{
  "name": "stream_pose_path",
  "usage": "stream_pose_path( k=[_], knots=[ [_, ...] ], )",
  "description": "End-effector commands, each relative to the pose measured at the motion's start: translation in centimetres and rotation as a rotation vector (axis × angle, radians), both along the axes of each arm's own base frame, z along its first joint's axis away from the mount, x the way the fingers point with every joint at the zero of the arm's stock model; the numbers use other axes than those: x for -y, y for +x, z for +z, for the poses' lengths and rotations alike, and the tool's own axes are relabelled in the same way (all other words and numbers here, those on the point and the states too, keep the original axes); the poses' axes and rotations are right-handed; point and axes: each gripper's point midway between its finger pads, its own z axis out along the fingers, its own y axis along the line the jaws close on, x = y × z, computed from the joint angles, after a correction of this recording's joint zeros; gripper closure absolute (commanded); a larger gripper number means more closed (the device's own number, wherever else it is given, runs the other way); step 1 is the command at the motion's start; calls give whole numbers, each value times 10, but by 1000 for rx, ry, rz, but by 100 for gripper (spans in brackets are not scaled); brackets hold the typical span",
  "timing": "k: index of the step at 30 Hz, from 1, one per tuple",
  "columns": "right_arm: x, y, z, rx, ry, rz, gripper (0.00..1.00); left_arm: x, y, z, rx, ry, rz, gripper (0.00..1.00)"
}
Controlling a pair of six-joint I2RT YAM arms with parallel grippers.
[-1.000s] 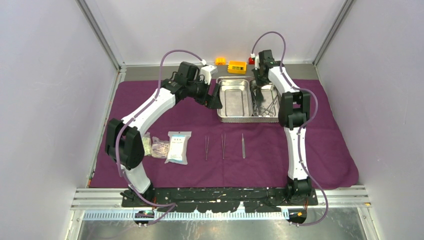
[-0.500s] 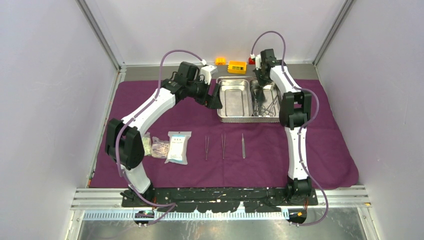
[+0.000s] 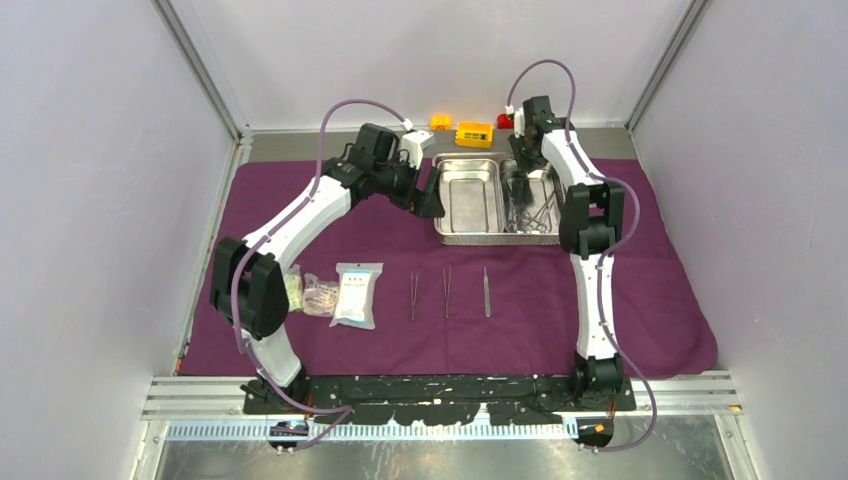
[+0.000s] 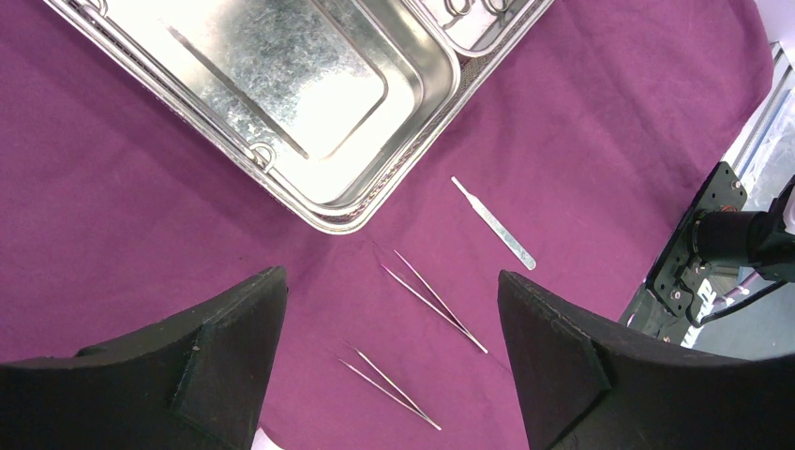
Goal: Open and lay out the surgical kit
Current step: Adjust the medical item in the container.
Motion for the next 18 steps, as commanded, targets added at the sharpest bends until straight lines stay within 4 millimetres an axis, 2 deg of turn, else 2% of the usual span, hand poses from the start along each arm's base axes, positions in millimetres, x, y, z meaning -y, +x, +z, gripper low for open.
stream_pose_path(
  k=[1,11,18],
  knots=[
    [-2,13,47,104,97,-141,67,5,5,24,57,-53,-16,16],
    [8,21,39,132,84,-227,67,6,5,25,57,-59,-17,16],
    [7,20,31,117,97,-237,70,7,5,24,53,-61,-20,16]
  ],
)
